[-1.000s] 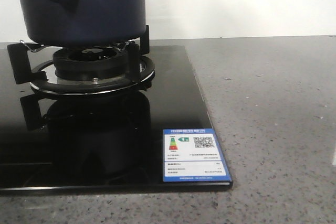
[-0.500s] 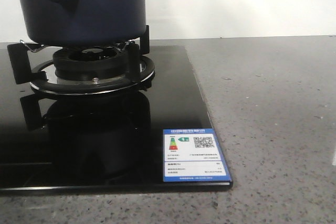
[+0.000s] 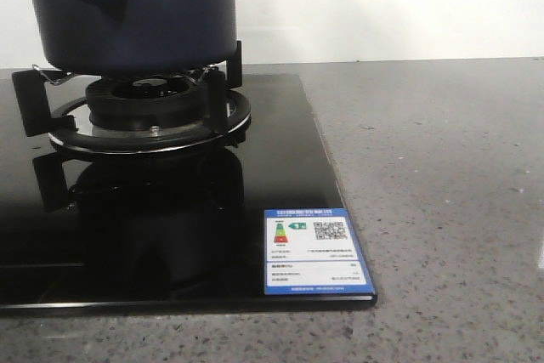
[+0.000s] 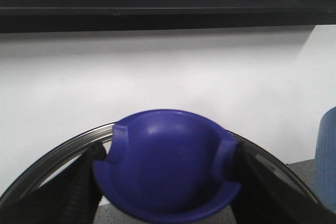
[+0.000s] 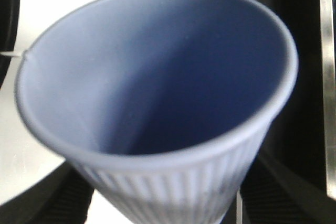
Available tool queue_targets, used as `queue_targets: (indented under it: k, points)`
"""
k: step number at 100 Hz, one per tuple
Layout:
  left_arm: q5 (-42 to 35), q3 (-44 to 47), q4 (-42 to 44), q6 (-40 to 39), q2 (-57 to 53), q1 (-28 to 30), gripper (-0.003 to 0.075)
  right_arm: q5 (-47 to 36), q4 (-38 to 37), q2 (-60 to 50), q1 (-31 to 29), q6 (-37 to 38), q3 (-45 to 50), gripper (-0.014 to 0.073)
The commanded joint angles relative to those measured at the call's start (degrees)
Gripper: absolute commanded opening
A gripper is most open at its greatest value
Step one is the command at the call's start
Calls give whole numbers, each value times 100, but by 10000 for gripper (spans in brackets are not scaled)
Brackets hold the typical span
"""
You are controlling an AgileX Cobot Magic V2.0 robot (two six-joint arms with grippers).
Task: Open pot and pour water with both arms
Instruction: 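Tilt the cup over the open pot with the right gripper to pour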
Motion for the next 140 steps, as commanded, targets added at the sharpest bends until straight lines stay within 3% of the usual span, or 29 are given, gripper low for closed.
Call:
queue_targets:
  k: [1, 58, 90, 121, 140]
  points:
    - [-390, -240, -95, -47, -230, 5, 417, -508, -134, -279, 3, -13, -216, 308]
    - [-390, -240, -95, -47, -230, 5, 417, -880, 144, -279, 3, -13, -216, 308]
    - [-390, -240, -95, -47, -230, 5, 417, -1537, 1058, -591, 3, 346, -216, 308]
    - [-390, -240, -95, -47, -230, 5, 417, -1537, 3139, -1409, -19, 726, -216, 309]
    - [-371, -240, -118, -47, -230, 5, 417, -1630, 4896, -2121, -72, 726, -216, 309]
